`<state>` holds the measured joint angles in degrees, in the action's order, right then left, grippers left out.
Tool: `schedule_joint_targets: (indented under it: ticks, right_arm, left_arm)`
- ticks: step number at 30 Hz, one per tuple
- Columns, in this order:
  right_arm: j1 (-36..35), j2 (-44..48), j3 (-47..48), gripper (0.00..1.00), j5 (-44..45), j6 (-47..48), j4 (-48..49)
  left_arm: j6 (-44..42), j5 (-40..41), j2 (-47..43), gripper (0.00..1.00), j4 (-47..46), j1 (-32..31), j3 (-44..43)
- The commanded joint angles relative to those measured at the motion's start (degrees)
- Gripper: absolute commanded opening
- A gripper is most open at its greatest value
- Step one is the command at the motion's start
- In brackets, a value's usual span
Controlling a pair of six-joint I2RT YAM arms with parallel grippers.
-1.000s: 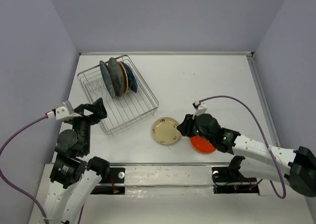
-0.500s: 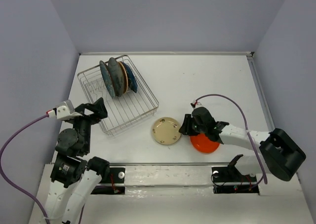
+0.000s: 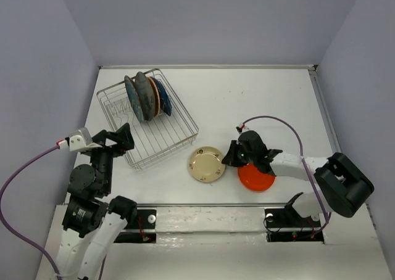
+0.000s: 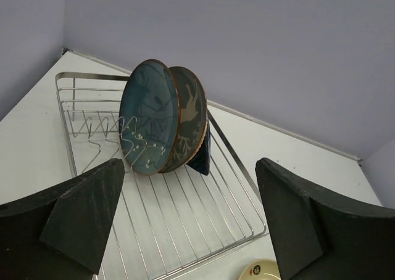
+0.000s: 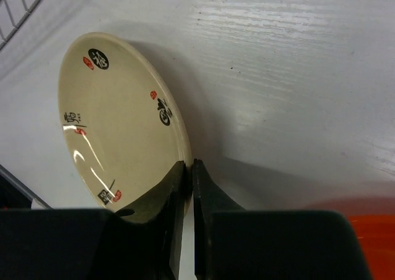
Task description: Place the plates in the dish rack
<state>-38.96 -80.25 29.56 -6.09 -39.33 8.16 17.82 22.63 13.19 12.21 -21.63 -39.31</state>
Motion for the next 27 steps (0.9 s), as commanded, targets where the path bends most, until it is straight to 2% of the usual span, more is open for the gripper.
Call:
schedule_joint_targets:
  ticks: [1,4,6,7,10,12,13,14,15,16,17,18,20,22,24,25,27]
  right_arm:
    - [0.2,5.44,2.25,0.07,0.46,1.45,-3.75]
    - [0.2,15.43,5.14,0.07,1.34,3.64,-11.13]
    - [-0.5,18.97,7.95,0.07,2.12,4.43,-14.13]
    - [-1.29,20.99,12.06,0.07,3.26,5.22,-17.1]
    - [-6.46,20.31,20.07,0.07,11.08,6.46,-19.76]
    - [-13.38,15.14,29.29,0.07,19.41,8.91,-18.02]
    - [-15.16,12.42,32.72,0.07,22.06,11.44,-17.57]
    - [-16.4,9.18,36.41,0.07,24.43,12.6,-17.39]
    - [-17.37,5.58,44.28,0.07,28.2,13.74,-17.22]
    - [-19.21,-1.59,48.36,0.07,29.89,15.5,-17.04]
    - [-20.01,-5.23,52.57,0.07,33.39,16.38,-16.95]
    - [-20.71,-8.75,60.79,0.07,34.73,17.18,-16.95]
    - [-21.51,-18.86,68.84,0.07,37.27,18.94,-17.22]
    - [-22.73,-27.89,80.31,0.07,39.92,20.16,-18.18]
    - [-23.26,-33.89,87.82,0.07,43.51,21.22,-18.79]
    - [-23.27,-40.01,96.3,0.07,44.14,21.75,-21.06]
    - [-23.88,-45.67,104.0,0.07,47.2,22.54,-23.1]
  left_arm:
    - [-1.13,-0.57,-1.41,0.99,-2.89,0.45,0.29]
    - [-0.86,-0.57,-2.03,0.99,-2.98,0.36,0.29]
    - [-0.69,-0.57,-2.03,0.99,-3.15,0.36,0.2]
    - [-0.42,-0.14,-2.12,0.99,-3.07,0.27,0.2]
    - [1.68,2.66,-2.38,0.99,-2.28,0.36,-0.41]
    - [3.79,8.37,-2.82,0.99,-0.79,0.27,-0.85]
    - [6.15,12.05,-2.82,0.99,-0.17,0.36,-1.2]
    - [6.17,12.08,-2.91,0.99,0.27,0.36,-1.29]
    - [8.43,15.65,-2.99,0.99,1.32,0.36,-1.3]
    - [9.5,17.6,-3.26,0.99,1.76,0.36,-1.38]
    - [11.6,20.84,-3.43,0.99,2.72,0.36,-1.56]
    - [12.49,22.26,-3.61,0.99,3.17,0.36,-1.73]
    - [13.64,25.69,-4.4,0.99,3.26,0.44,-2.17]
    - [14.6,27.46,-5.36,0.99,4.05,0.45,-2.52]
    - [14.61,27.81,-6.15,0.99,4.32,0.27,-2.61]
    - [14.61,28.51,-6.68,0.99,4.32,0.01,-2.7]
    - [14.87,29.39,-7.12,0.99,4.58,-0.52,-2.96]
